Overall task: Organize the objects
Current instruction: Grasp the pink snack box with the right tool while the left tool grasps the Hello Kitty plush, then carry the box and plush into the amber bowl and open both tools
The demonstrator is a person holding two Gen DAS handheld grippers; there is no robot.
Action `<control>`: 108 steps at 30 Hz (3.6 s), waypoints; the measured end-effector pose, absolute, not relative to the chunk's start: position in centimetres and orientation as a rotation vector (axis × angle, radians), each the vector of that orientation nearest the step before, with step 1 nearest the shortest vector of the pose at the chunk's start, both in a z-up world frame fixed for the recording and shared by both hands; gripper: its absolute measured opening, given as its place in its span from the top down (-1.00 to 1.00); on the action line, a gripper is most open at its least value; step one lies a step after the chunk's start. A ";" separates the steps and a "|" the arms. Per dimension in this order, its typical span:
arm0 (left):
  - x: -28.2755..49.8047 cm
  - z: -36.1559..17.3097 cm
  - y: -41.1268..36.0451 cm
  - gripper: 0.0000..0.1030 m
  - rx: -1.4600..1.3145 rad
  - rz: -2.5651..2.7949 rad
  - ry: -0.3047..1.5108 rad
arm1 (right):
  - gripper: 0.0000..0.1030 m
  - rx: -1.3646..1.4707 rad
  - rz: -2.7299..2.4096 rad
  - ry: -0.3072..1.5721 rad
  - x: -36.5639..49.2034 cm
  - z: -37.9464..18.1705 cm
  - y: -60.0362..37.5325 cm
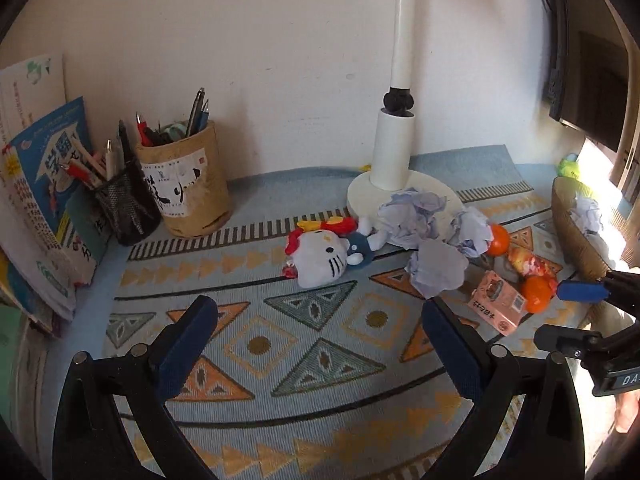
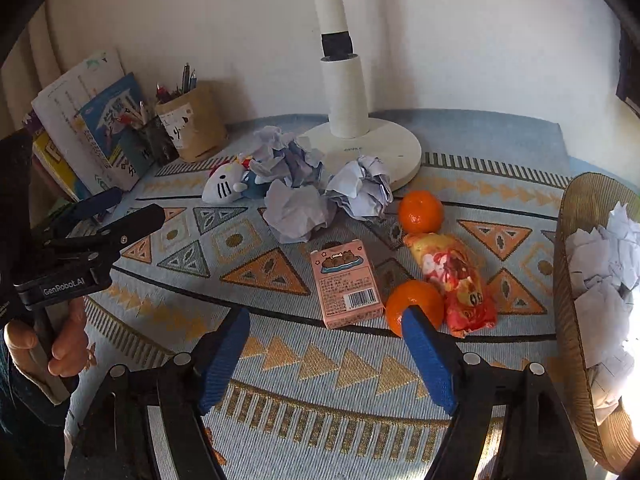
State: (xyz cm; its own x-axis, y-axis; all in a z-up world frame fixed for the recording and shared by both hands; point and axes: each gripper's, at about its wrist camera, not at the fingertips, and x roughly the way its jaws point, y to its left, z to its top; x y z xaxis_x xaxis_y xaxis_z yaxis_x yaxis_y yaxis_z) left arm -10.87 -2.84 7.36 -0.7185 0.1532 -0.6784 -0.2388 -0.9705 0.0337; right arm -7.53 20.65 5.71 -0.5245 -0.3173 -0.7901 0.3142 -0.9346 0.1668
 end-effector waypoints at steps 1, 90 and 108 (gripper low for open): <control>-12.3 6.7 -2.9 -0.99 -1.090 2.717 0.187 | -0.41 1.290 -2.459 -0.003 -8.2 5.3 20.5; 1.6 9.8 2.0 -0.02 -0.996 2.454 0.043 | 0.23 1.031 -2.541 0.005 5.0 8.7 22.8; -4.4 13.5 27.9 -0.02 -0.802 2.175 0.050 | 0.23 0.933 -3.133 -0.542 1.5 17.4 48.7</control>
State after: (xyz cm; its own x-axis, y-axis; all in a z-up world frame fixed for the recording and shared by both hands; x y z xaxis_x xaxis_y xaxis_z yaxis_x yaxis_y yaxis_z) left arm -4.42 27.86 13.46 -0.4795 0.6749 -0.5609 -0.7002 -0.6795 -0.2191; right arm 1.51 48.71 17.42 -0.8278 0.0707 -0.5565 -0.2534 -0.9322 0.2586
